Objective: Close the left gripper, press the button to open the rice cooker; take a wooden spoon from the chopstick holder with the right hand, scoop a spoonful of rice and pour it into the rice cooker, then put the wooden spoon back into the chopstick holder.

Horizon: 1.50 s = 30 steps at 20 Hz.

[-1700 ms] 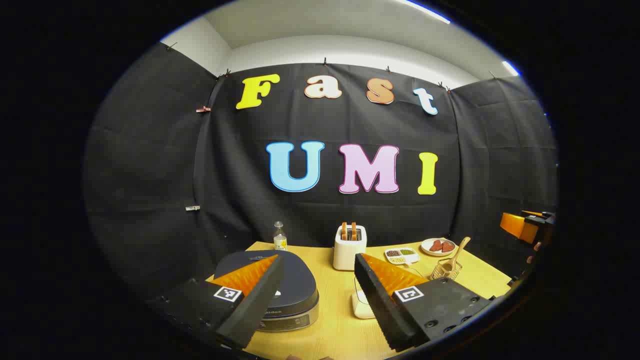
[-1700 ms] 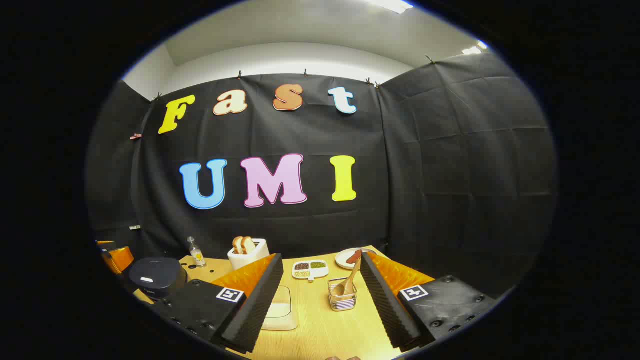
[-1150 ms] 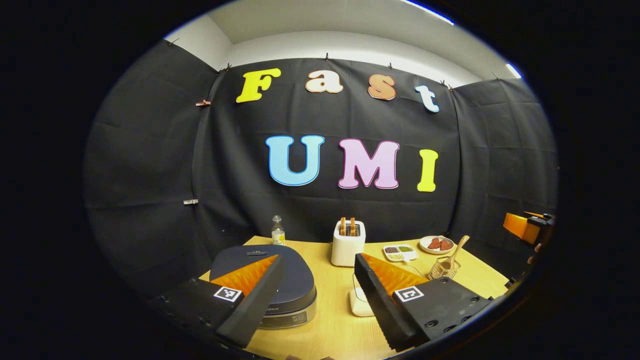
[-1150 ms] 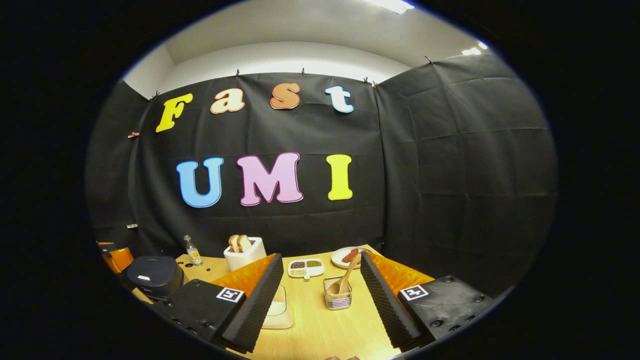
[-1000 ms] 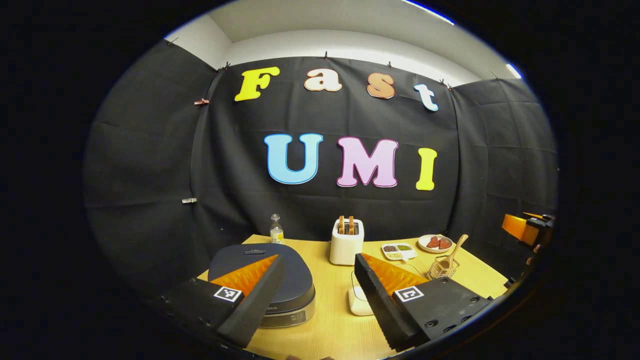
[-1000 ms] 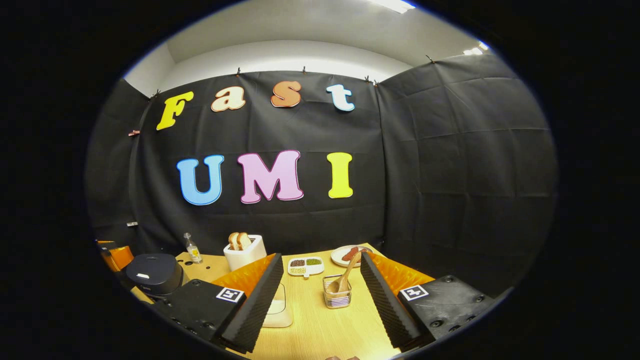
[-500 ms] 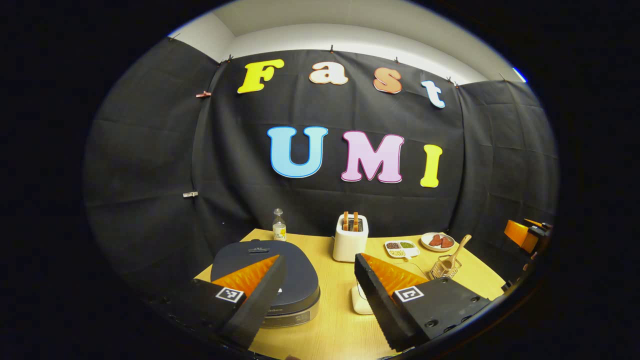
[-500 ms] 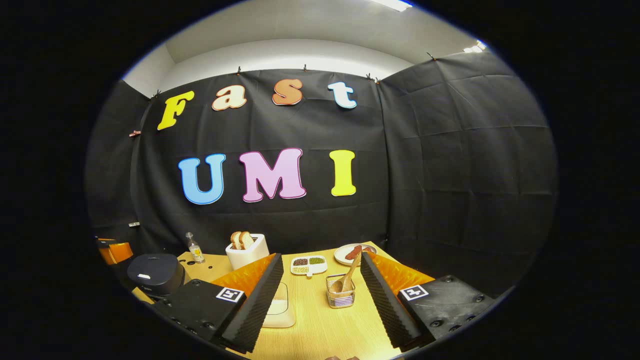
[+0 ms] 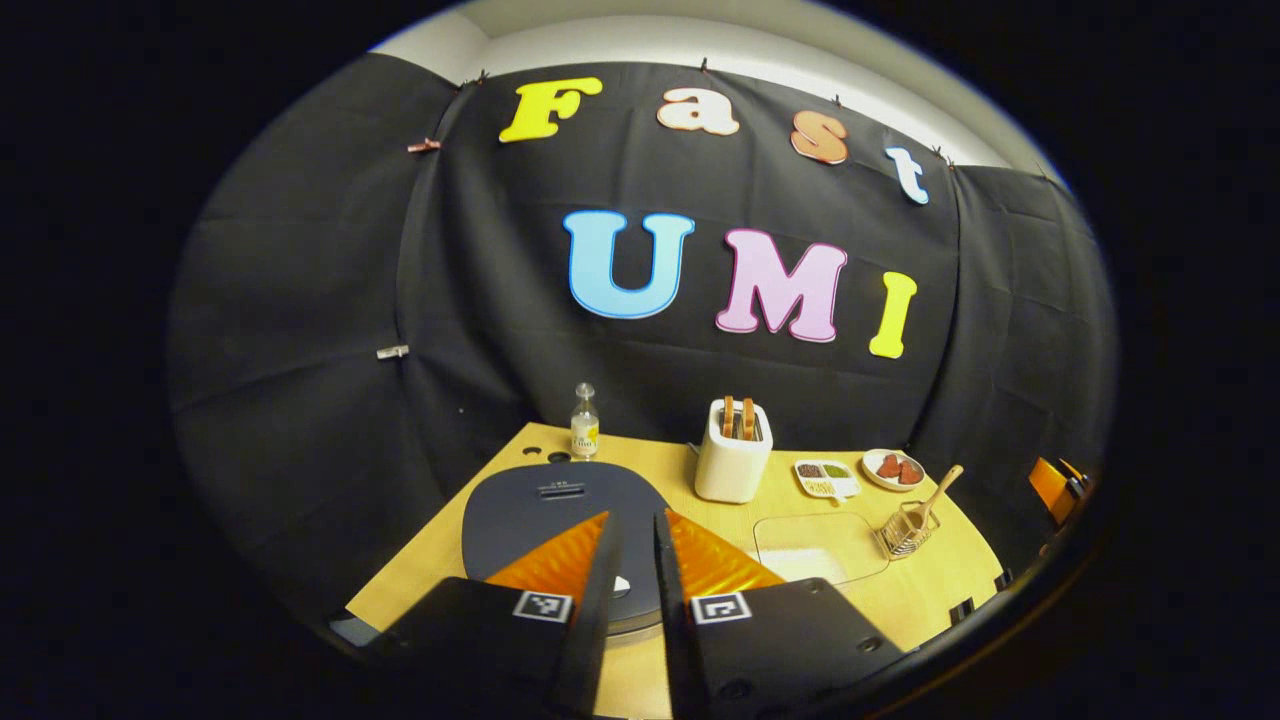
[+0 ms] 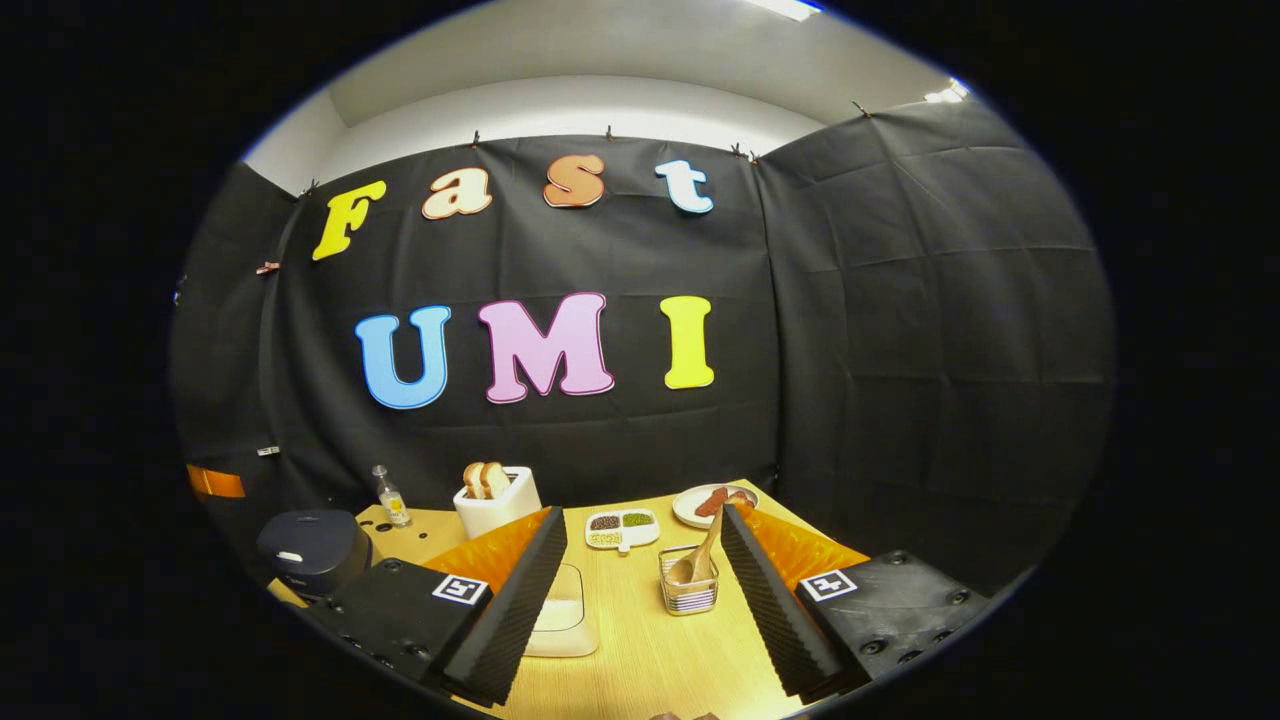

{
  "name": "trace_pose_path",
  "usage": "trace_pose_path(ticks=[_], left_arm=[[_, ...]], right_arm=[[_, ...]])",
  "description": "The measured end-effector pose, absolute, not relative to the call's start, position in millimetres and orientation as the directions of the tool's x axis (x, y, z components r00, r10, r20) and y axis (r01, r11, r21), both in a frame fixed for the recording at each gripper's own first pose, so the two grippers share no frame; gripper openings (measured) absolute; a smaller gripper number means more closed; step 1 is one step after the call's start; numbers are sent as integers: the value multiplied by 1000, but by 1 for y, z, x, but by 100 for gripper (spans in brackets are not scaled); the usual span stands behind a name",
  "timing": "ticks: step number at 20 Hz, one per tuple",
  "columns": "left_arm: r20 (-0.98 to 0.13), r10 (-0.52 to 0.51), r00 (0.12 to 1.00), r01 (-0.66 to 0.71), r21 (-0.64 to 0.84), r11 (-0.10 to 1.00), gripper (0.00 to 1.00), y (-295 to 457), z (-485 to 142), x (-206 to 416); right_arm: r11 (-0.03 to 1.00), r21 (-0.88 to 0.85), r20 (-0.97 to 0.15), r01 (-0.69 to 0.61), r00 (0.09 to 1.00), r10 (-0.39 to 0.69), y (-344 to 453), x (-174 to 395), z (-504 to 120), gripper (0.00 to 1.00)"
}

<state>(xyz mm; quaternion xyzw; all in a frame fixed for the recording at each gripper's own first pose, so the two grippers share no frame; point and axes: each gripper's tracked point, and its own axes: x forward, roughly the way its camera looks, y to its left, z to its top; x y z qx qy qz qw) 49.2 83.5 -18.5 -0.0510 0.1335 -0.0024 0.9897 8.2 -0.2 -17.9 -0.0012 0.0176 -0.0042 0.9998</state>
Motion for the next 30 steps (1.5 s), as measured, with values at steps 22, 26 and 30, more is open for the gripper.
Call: trace_pose_path(ticks=[22,26,30], left_arm=[[-504,-35,863,-91,-223,971,7,95,-136,84],[-529,5,849,-123,-188,975,7,95,-142,86],[-509,51,859,-160,-172,972,7,97,-134,84]], right_arm=[[999,-42,-147,32,988,-38,-27,30,-40,97],[999,-37,-206,-3,978,-4,-25,54,-50,97],[997,-34,-230,-66,972,57,-15,75,-48,97]])
